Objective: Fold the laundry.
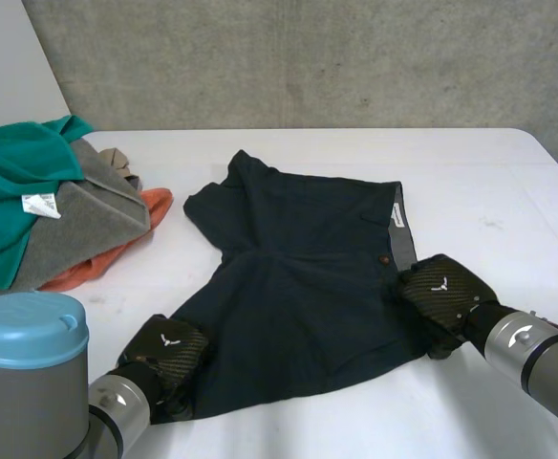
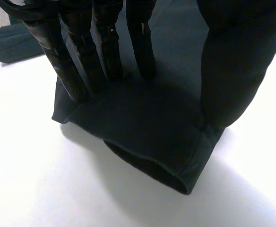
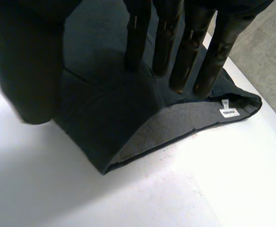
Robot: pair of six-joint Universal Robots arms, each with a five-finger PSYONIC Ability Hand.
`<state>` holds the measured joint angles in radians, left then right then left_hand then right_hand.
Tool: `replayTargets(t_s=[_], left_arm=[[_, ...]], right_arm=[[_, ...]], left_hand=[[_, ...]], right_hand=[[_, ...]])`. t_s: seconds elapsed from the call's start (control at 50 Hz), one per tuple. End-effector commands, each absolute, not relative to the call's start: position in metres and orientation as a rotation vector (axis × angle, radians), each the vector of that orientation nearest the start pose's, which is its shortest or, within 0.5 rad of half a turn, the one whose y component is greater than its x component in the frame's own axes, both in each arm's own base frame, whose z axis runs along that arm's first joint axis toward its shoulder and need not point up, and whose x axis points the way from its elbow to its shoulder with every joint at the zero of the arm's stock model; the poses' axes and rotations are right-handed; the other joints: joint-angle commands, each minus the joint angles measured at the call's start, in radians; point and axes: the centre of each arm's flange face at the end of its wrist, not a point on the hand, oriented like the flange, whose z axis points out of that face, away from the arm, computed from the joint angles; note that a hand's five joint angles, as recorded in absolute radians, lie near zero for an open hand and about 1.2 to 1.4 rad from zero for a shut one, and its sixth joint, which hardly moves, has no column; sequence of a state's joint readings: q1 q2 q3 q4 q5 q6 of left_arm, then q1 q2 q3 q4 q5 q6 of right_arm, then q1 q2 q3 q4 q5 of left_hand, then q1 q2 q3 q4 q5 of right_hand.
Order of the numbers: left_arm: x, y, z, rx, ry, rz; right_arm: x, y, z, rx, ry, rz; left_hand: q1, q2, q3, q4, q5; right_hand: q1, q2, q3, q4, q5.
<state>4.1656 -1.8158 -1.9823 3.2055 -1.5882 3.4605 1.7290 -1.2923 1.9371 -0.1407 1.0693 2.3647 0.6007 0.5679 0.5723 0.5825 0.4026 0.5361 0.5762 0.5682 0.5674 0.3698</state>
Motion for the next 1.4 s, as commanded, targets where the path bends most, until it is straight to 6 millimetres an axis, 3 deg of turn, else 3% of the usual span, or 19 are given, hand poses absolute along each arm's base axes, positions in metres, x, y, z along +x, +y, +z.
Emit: replayTargets(t_s=[0.02, 0.28, 0.42, 0.46, 0.64, 0.74, 0.84, 0.9, 0.98, 1.1, 1.2, 1.4], left_arm=[[-0.246, -0.159, 0.135, 1.168, 2.553, -1.582], [-0.244, -0.158, 0.129, 1.171, 2.533, -1.57], [-0.244, -0.159, 0.135, 1.157, 2.512, -1.602], [-0.244, -0.158, 0.137, 1.156, 2.506, -1.616], [-0.244, -0.16, 0.143, 1.142, 2.493, -1.64], [-0.242, -0.158, 0.166, 1.12, 2.455, -1.724], [-0.24, -0.151, 0.186, 1.13, 2.453, -1.74], [-0.242, -0.158, 0.194, 1.108, 2.436, -1.779], [-0.247, -0.175, 0.196, 1.074, 2.424, -1.802], [-0.256, -0.202, 0.19, 1.045, 2.439, -1.789], [-0.263, -0.225, 0.188, 1.01, 2.435, -1.804], [-0.271, -0.242, 0.196, 0.985, 2.403, -1.858]], right_arm=[[0.217, -0.253, 0.13, -1.476, 2.072, -1.699], [0.215, -0.259, 0.132, -1.453, 2.105, -1.739], [0.215, -0.259, 0.131, -1.449, 2.121, -1.732], [0.214, -0.259, 0.131, -1.448, 2.124, -1.733], [0.212, -0.257, 0.133, -1.444, 2.155, -1.715], [0.209, -0.248, 0.154, -1.457, 2.194, -1.659], [0.203, -0.232, 0.189, -1.445, 2.253, -1.519], [0.191, -0.241, 0.2, -1.391, 2.252, -1.606], [0.191, -0.245, 0.198, -1.354, 2.226, -1.662], [0.197, -0.238, 0.189, -1.237, 2.213, -1.602], [0.206, -0.238, 0.159, -1.2, 2.19, -1.469], [0.225, -0.239, 0.137, -1.265, 2.128, -1.484]], left_hand=[[0.012, 0.045, 0.041, 0.03, 0.036], [0.03, 0.062, 0.058, 0.048, 0.053], [0.519, 0.552, 0.548, 0.538, 0.543], [0.763, 0.796, 0.791, 0.781, 0.786], [0.796, 0.828, 0.824, 0.814, 0.819], [0.796, 0.828, 0.824, 0.814, 0.819], [0.796, 0.828, 0.824, 0.814, 0.819], [0.796, 0.828, 0.824, 0.814, 0.819], [0.796, 0.828, 0.824, 0.814, 0.819], [0.796, 0.828, 0.824, 0.814, 0.819], [0.796, 0.828, 0.824, 0.814, 0.819], [0.796, 0.828, 0.824, 0.814, 0.819]], right_hand=[[0.859, 0.819, 0.827, 0.828, 0.851], [0.86, 0.82, 0.828, 0.829, 0.852], [0.86, 0.82, 0.828, 0.829, 0.852], [0.86, 0.82, 0.828, 0.829, 0.852], [0.86, 0.82, 0.828, 0.829, 0.852], [0.86, 0.82, 0.828, 0.829, 0.852], [0.86, 0.82, 0.828, 0.829, 0.852], [0.127, 0.087, 0.095, 0.096, 0.119], [0.057, 0.017, 0.025, 0.026, 0.049], [-0.066, -0.106, -0.098, -0.098, -0.074], [-0.122, -0.162, -0.154, -0.154, -0.131], [-0.046, -0.086, -0.078, -0.078, -0.054]])
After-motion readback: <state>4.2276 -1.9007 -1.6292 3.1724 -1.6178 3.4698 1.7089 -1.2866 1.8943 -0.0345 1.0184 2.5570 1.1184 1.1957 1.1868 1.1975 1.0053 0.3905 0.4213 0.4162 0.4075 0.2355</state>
